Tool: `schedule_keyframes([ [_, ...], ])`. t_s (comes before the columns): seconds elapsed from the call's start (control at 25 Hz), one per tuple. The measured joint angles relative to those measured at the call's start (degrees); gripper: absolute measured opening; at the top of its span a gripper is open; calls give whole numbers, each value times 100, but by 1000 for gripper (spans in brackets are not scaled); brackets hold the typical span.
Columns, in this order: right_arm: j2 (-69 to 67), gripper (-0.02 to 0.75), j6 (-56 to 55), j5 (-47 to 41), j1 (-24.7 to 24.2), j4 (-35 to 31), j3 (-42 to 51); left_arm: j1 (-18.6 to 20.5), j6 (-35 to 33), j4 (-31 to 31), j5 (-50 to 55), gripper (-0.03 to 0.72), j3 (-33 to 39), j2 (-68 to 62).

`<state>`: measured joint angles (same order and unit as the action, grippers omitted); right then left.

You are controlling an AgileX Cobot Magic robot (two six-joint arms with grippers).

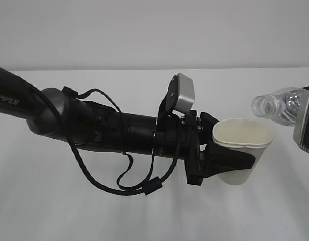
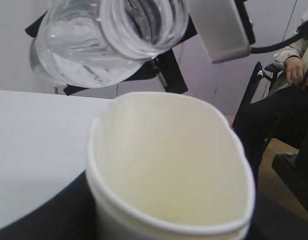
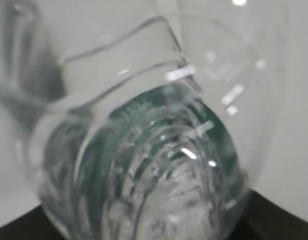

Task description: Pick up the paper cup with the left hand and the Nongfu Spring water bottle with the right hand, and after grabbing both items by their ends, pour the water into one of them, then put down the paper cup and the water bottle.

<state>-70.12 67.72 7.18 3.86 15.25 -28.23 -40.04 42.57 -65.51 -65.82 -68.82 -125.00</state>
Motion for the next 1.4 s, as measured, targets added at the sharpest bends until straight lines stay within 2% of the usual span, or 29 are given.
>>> schedule_keyframes([
  [1.4,0,415,937,486,0,4,0,0,68,-124,-23,430,0,0],
])
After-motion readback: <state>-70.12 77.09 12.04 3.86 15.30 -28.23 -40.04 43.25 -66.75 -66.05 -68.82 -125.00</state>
